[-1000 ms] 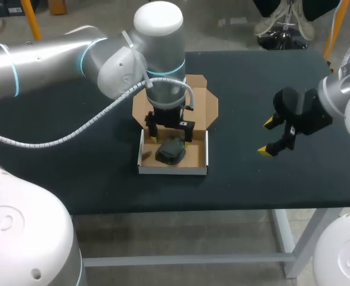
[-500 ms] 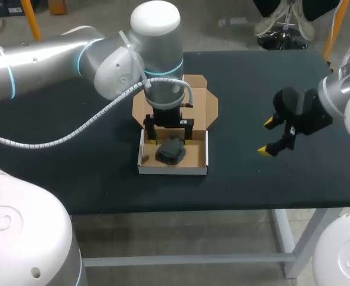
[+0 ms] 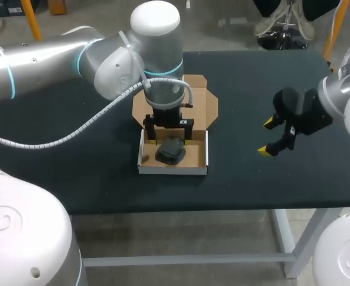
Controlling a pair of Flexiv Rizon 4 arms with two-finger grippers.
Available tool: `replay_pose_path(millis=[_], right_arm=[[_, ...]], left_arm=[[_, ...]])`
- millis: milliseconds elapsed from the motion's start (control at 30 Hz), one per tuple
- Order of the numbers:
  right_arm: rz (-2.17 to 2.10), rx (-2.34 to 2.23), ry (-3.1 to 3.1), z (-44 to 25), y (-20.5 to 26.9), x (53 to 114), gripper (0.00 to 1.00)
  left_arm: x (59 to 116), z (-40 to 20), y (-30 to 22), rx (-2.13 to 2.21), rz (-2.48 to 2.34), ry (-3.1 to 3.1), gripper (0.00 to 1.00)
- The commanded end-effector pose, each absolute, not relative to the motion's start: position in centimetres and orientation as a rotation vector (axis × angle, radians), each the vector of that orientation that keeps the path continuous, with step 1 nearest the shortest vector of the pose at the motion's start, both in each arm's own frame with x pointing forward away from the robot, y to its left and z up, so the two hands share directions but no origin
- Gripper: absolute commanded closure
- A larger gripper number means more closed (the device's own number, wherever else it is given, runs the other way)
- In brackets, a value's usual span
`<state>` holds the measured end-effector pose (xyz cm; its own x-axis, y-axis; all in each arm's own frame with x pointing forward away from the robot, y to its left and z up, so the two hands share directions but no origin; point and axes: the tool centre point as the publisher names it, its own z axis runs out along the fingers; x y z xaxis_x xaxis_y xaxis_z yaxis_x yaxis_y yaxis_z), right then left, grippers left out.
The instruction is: Assemble the packaging by folding the flat box into shape, placing the metal phone stand inside, and closing the box properly
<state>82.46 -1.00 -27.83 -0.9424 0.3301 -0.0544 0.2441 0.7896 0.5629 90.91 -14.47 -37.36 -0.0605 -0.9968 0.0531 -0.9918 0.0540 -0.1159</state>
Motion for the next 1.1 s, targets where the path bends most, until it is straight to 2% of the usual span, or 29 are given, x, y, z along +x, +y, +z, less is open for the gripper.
replay_pose_path(millis=[33, 1100], right_arm=[[0.870, 0.451, 2.831, -27.7, -1.2, 82.4, 0.00], [0.870, 0.451, 2.831, -27.7, -1.2, 82.4, 0.00]], left_arm=[[90.9, -37.3, -14.5, -2.122, -0.184, 2.246, 0.00], [89.0, -38.6, -14.9, -2.146, -0.155, 2.184, 0.00]])
